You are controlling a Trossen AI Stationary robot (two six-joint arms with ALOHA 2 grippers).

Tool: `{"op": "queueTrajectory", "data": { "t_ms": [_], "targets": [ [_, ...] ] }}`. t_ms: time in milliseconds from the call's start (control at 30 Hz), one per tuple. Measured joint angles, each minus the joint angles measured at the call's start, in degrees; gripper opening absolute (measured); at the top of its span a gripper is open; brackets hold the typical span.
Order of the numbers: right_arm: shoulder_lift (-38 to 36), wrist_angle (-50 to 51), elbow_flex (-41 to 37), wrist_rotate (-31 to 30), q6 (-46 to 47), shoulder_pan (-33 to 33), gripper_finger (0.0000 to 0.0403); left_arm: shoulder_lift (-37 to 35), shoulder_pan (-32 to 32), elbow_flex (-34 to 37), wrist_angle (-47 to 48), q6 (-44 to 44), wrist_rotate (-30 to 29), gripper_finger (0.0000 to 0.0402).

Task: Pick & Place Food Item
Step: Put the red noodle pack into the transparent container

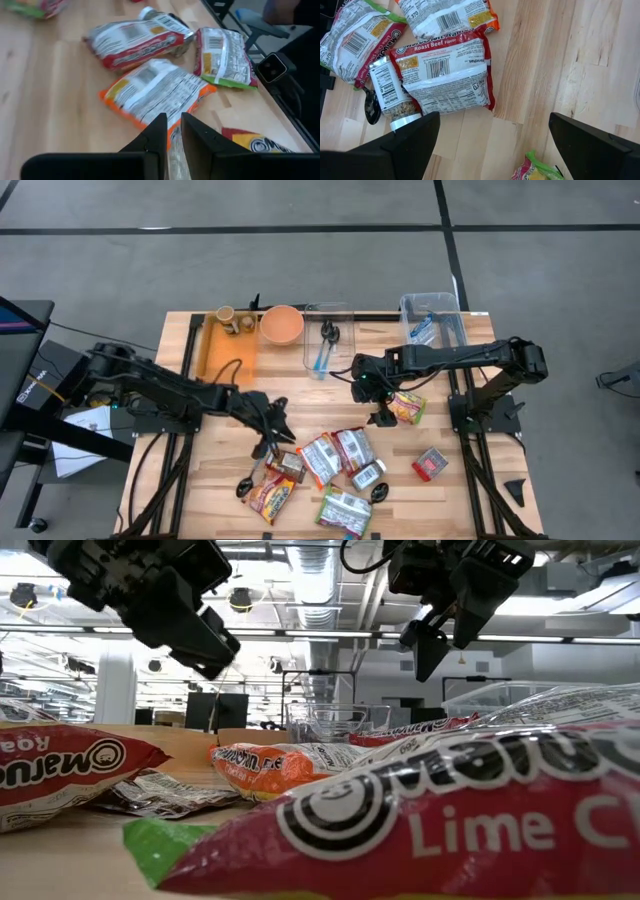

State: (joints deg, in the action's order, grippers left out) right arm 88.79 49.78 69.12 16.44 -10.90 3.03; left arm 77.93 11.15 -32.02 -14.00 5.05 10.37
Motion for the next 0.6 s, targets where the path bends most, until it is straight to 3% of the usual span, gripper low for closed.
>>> {"op": "queueTrajectory", "data": {
  "t_ms": [300,600],
  "targets": [
    [0.0,1.0,0.0,0.0,0.0,0.0,0.0370,9.3,5.0,-0.2,-11.2,-16.3,-10.0,0.0100],
    [-0.1,1.8,0.0,0.0,1.1,0.0,0.0370,13.0,6.5,-6.6,-10.5,-22.2,-12.1,0.0159]
  ]
}}
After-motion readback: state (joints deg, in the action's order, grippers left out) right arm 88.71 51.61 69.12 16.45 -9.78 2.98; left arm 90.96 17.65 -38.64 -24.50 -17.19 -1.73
